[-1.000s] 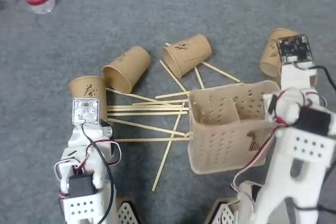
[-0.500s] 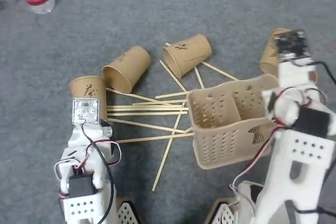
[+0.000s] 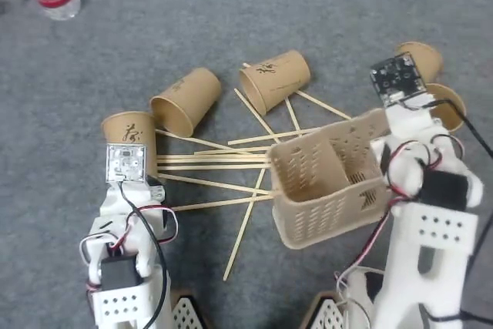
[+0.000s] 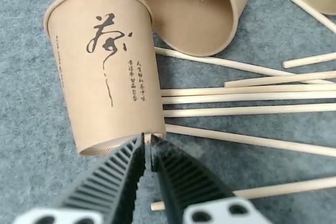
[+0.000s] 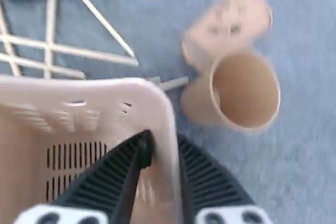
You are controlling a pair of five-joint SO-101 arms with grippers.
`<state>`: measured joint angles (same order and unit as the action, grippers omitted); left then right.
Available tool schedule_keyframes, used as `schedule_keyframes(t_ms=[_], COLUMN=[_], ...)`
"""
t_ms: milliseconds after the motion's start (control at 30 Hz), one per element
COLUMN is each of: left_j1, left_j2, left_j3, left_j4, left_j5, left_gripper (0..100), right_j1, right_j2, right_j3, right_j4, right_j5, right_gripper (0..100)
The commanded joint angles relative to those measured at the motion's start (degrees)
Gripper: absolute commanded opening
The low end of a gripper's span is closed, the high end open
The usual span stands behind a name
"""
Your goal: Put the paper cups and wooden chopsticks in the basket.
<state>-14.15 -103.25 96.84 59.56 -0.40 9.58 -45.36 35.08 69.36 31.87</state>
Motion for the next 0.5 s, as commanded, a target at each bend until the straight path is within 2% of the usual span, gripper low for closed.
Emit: schedule_keyframes(t_ms=[0, 67, 267, 467], left_j1=[-0.26, -0.18, -0.09, 0.0], left_j2=[-1.05, -1.05, -1.05, -1.05], left_j3=[-0.48, -0.48, -0.48, -0.48], left_j4=[-0.88, -0.88, -0.88, -0.88], left_j5=[-0.44, -0.44, -0.44, -0.44], left_gripper=[1, 1, 1, 1], right_j1=[4.44, 5.32, 5.32, 5.58], right_j2=[-1.36, -2.59, -13.85, -23.08], right_j3=[-0.09, -0.26, -0.35, -0.44], right_j4=[0.57, 1.54, 3.74, 5.76], right_j5=[1.14, 1.41, 4.13, 3.87], right_gripper=[25.6, 28.0, 21.1, 21.0])
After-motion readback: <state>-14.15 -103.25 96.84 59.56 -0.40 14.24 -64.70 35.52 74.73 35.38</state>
